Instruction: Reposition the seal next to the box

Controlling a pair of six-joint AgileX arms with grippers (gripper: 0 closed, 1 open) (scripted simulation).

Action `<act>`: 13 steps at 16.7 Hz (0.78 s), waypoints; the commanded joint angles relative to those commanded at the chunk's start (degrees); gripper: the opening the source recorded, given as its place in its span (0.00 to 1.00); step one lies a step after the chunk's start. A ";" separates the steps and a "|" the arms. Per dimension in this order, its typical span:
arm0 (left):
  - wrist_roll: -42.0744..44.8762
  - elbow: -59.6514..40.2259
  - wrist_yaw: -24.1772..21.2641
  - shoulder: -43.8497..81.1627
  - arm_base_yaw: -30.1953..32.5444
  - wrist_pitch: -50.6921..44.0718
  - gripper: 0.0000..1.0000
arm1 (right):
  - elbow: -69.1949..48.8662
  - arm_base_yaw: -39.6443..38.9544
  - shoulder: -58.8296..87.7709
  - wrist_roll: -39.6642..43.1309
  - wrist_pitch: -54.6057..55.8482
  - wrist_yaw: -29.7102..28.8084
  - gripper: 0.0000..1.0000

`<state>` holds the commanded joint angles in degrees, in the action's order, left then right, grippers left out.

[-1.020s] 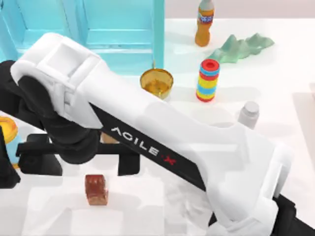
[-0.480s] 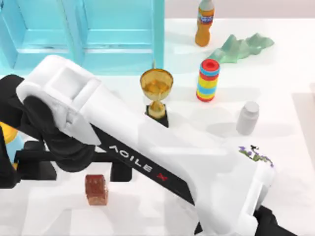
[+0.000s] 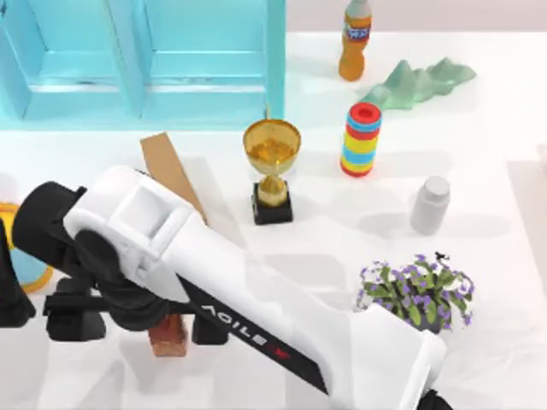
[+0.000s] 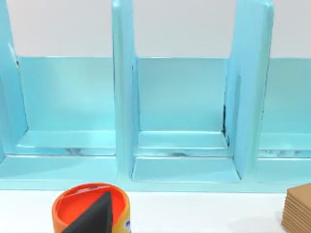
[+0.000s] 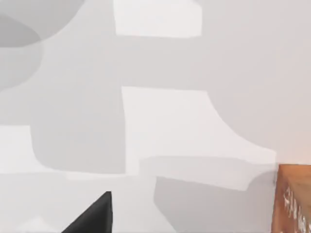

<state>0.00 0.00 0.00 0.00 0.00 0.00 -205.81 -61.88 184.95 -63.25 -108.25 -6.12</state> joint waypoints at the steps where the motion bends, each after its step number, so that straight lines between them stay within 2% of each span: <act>1: 0.00 0.00 0.00 0.00 0.00 0.00 1.00 | -0.31 0.01 0.30 0.01 -0.05 0.00 1.00; 4: 0.00 0.00 0.00 0.00 0.00 0.00 1.00 | -0.31 0.01 0.30 0.01 -0.05 0.00 1.00; 13: 0.00 0.00 0.00 0.00 0.00 0.00 1.00 | -0.31 0.01 0.30 0.01 -0.05 0.00 0.32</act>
<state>0.00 0.00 0.00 0.00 0.00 0.00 -206.13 -61.87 185.25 -63.24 -108.30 -6.12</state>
